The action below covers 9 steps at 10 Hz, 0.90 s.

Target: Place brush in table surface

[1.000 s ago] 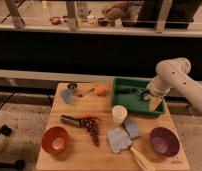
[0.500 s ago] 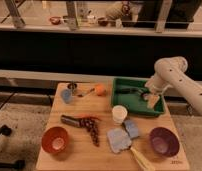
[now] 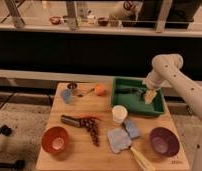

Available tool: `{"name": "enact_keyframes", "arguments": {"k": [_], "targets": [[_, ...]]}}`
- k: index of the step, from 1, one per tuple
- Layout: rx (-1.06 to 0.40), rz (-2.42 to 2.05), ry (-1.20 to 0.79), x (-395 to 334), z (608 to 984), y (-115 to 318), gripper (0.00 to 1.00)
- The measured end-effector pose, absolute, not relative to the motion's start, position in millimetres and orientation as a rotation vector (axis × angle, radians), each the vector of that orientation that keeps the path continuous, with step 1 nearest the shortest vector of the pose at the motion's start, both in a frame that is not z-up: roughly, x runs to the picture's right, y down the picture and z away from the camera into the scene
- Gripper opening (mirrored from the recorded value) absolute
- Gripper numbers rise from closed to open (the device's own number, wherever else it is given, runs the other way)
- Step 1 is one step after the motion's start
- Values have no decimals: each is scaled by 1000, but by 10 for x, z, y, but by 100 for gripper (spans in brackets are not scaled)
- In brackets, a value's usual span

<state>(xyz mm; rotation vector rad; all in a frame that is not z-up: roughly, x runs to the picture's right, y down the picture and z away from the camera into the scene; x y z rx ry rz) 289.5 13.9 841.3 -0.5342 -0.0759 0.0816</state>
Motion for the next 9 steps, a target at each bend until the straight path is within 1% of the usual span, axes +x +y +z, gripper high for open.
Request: {"name": "enact_keyframes", "arguments": {"k": [4,9], "targets": [[-546,77,-103,2816,8602,9,80],[-576,92,-132,2790,8818,29,80]]}}
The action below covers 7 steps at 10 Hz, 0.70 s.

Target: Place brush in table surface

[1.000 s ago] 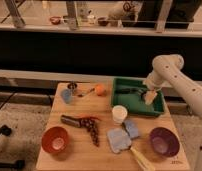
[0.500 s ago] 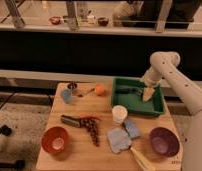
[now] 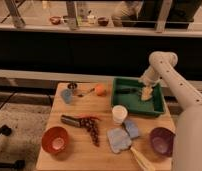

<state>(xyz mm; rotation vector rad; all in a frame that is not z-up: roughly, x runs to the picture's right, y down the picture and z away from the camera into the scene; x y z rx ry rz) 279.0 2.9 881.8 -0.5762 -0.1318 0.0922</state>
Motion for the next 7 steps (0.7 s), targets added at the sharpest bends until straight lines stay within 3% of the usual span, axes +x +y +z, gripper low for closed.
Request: {"name": "enact_keyframes", "arguments": {"k": [7], "targets": [[-593,129,-178,2695,9120,36,80]]}}
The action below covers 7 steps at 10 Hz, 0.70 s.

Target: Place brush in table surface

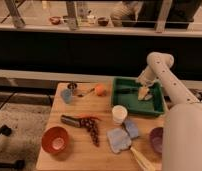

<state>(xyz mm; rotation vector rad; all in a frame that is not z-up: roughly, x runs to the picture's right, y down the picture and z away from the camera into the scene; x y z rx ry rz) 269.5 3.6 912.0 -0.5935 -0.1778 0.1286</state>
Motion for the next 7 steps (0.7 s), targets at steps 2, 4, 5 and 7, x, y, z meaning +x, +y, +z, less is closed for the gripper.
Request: {"name": "enact_keyframes", "arguments": {"k": [2,4,5,7], "targets": [[-599,141,-192,2697,9210,55,80],[-603,158,-209,2702,9305,67,80],[-604,164,-213,2712,9336,75,80],[-608,176,-224,2713,9417,95,80]]}}
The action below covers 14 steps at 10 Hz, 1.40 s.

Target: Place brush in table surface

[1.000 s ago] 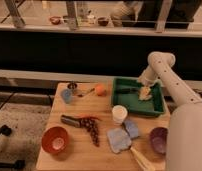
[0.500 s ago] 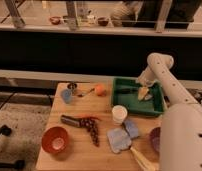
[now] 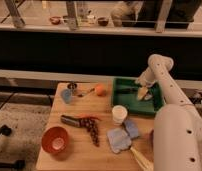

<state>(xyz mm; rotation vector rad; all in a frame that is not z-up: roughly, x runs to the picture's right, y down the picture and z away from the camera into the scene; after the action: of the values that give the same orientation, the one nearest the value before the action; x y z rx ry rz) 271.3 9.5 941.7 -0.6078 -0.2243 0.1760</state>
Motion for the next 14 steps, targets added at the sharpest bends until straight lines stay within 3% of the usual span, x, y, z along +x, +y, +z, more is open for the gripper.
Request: {"name": "enact_keyframes", "arguments": {"k": [14], "targets": [[-627,231,-265,2754,9849,274,80]]}}
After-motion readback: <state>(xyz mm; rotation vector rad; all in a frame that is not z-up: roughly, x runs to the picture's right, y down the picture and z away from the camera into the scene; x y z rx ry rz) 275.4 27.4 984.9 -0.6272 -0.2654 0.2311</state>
